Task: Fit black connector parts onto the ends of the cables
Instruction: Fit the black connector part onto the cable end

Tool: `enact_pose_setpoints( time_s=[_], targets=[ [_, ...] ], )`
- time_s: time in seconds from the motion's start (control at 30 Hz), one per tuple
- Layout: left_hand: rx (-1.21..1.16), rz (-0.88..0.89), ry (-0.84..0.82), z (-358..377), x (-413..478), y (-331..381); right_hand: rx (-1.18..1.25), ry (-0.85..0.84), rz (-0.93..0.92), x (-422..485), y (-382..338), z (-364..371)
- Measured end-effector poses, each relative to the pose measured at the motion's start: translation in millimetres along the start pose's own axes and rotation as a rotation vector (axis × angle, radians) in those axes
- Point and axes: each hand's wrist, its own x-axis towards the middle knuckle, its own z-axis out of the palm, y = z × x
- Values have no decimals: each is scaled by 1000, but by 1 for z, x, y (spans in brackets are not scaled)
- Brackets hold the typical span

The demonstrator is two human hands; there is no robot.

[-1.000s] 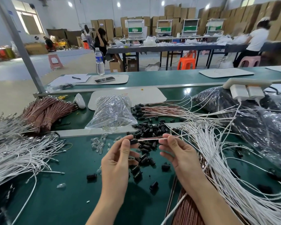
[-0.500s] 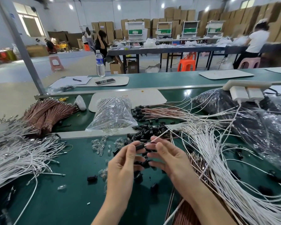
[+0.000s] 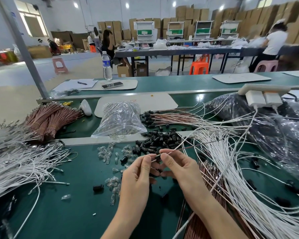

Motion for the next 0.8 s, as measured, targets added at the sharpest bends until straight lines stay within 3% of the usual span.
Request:
enact_pose_setpoints(
  time_s=[0.4,0.8],
  targets=[
    [-33,-66,-43,-4,1,-1,18,-35,23,1,5,-2],
    [-94,-102,-55,-6,1,-1,146,74,12,11,8,-13]
  ],
)
